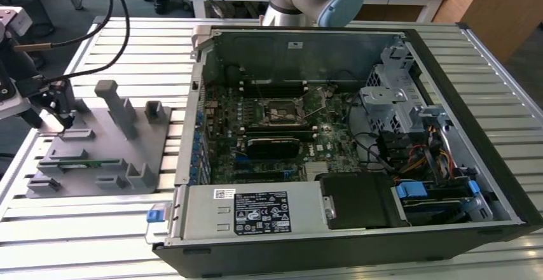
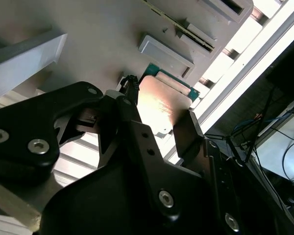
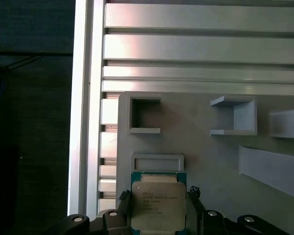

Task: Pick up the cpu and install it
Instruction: 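Pick up the cpu and move it towards the insertion slot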

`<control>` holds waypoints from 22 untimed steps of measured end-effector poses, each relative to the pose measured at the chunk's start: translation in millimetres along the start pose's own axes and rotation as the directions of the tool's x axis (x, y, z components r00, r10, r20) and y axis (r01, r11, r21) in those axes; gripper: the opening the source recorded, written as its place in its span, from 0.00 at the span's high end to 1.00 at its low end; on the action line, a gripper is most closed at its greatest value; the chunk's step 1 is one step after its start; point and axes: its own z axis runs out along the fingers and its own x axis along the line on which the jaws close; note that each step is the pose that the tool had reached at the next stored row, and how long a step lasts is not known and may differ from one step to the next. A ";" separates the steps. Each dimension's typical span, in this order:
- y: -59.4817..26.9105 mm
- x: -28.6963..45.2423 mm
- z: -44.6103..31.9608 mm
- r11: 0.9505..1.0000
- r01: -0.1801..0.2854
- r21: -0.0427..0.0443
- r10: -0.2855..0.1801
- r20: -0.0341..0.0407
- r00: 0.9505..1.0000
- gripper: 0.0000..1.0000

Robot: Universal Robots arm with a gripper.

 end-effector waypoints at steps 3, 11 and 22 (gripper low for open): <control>0.2 0.1 -3.8 1.000 0.000 0.000 0.000 0.001 1.000 0.47; 0.6 0.3 -14.3 1.000 0.000 0.000 0.000 0.004 1.000 0.47; 1.2 0.5 -26.9 1.000 0.000 0.000 0.000 0.008 1.000 0.47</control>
